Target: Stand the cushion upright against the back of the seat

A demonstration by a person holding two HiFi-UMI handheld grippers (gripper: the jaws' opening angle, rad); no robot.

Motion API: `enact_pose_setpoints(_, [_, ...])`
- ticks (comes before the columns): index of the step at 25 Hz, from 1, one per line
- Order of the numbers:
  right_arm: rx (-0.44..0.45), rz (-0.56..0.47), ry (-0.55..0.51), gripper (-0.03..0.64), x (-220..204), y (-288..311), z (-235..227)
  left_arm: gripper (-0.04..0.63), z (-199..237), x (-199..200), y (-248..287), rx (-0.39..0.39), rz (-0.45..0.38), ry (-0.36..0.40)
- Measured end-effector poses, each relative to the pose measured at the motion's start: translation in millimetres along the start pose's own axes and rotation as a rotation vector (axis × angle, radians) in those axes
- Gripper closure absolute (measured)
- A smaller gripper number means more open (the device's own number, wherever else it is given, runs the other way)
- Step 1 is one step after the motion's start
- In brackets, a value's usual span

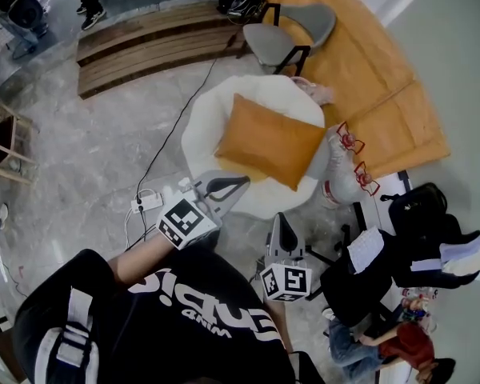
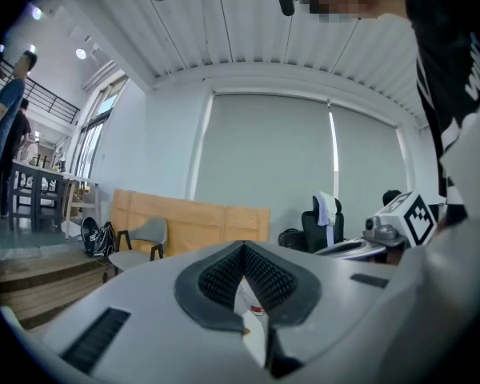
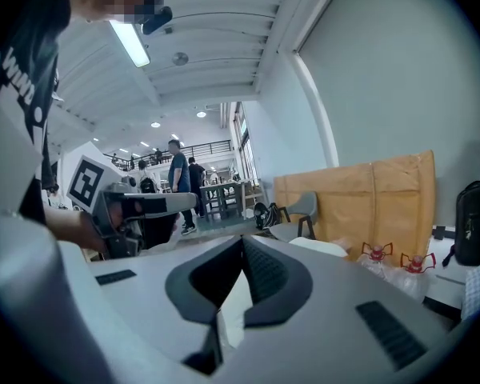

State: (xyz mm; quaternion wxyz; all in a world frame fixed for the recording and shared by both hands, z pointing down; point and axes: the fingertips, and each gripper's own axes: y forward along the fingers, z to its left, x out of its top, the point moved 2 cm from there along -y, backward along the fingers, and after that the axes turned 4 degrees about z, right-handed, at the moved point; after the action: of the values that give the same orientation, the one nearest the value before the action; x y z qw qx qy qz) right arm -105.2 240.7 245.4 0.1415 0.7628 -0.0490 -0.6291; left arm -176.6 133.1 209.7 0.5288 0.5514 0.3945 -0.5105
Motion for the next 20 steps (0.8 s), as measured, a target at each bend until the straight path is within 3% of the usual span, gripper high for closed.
enact_pose_setpoints(13, [-0.053, 0.015, -0.007, 0.595, 48, 118, -35, 0.588, 103, 27, 75, -0.072, -0.006, -0.011])
enact_pose_setpoints(20, [-0.107, 0.026, 0.002, 0.595, 63, 146, -51, 0.588, 137, 37, 107, -0.115, -0.005, -0.021])
